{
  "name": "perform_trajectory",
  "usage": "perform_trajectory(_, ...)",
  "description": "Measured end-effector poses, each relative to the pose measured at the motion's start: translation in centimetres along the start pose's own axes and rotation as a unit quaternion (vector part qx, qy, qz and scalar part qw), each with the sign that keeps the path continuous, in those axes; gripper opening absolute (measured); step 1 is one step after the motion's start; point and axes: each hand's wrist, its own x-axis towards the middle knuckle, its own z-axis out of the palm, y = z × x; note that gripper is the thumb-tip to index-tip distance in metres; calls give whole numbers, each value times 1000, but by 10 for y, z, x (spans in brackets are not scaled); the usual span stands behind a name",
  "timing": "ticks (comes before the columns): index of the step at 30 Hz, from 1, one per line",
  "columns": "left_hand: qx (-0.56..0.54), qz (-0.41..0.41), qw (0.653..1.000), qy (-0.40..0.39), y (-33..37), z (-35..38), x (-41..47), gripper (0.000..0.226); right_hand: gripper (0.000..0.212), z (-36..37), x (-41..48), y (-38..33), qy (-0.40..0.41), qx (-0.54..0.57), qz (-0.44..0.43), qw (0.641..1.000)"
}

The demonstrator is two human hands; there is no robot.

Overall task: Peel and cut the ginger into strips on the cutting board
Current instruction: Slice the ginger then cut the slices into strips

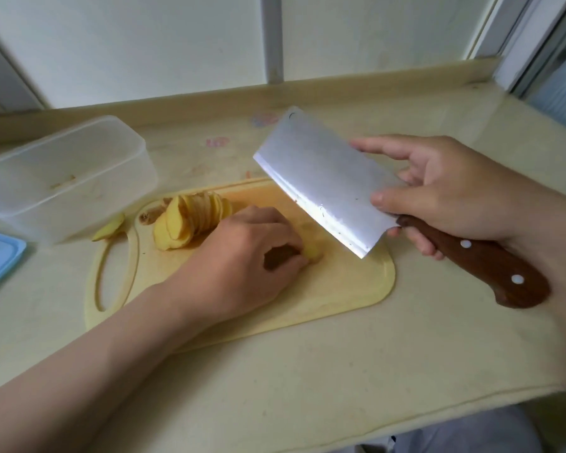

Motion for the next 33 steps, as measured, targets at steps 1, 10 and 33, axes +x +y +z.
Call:
perform_trajectory(1,-4,1,1000,4,0,1,0,16,69,1,-7,-5,7,-49,2,999)
perform_trajectory(10,17,38,999,9,5,6,2,12,69,24,-26,-23,17,-284,-9,959)
perform_trajectory(33,86,179,979,-38,-3,1,-12,23,93,56,-52,-50,-22,-332,80,940)
